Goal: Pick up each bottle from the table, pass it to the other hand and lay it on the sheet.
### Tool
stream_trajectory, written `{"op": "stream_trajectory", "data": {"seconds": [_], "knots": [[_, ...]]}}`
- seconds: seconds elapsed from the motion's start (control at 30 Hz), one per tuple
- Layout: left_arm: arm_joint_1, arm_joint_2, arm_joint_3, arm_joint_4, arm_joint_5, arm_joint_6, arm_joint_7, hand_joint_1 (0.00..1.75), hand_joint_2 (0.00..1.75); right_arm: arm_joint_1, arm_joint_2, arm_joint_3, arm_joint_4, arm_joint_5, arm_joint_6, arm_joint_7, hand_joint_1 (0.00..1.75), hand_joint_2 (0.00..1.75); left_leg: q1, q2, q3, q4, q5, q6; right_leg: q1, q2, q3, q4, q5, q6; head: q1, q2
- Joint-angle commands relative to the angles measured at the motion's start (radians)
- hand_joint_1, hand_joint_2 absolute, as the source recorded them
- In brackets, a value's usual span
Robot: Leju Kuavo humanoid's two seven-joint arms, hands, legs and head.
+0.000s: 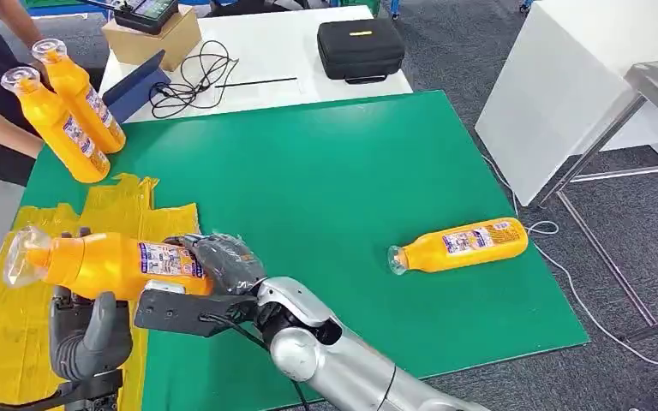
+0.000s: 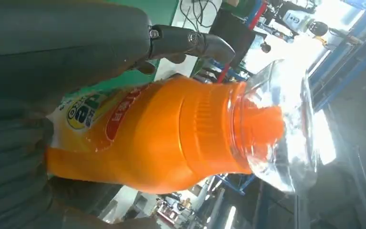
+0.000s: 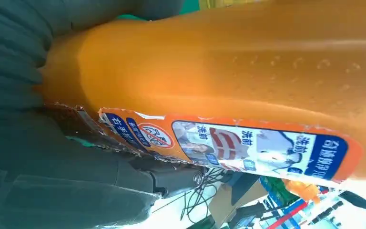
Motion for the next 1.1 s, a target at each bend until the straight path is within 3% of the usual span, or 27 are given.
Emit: {"op": "stream_trajectory", "data": {"seconds": [0.03,0.4,1.1], "knots": [[-0.029,-0.009,0.06,0.096,-0.001,0.014,0.022,0.0,1.75,-0.039,-0.022,0.037,0.044,0.052,-0.022,0.025,1.75,1.75,0.0,0.001,0.004,-0.002,-0.001,-0.001,0.0,-0.001,0.004,-0.001,-0.001,-0.001,0.0,0.0],[-0.001,-0.037,0.135,0.053,0.011,0.013,0.027,0.0,1.75,-0.031,-0.04,0.118,0.026,0.183,-0.077,0.063,1.75,1.75,0.0,0.003,0.006,-0.001,-0.002,-0.002,0.001,0.001,0.005,-0.001,-0.001,-0.001,0.0,0.0],[-0.014,-0.03,0.143,0.122,0.133,-0.083,0.077,0.0,1.75,0.009,-0.078,0.081,-0.035,0.073,-0.036,0.023,1.75,1.75,0.0,0.0,0.005,-0.001,-0.001,-0.001,0.0,-0.002,0.005,-0.001,-0.001,-0.001,0.0,0.0]]}}
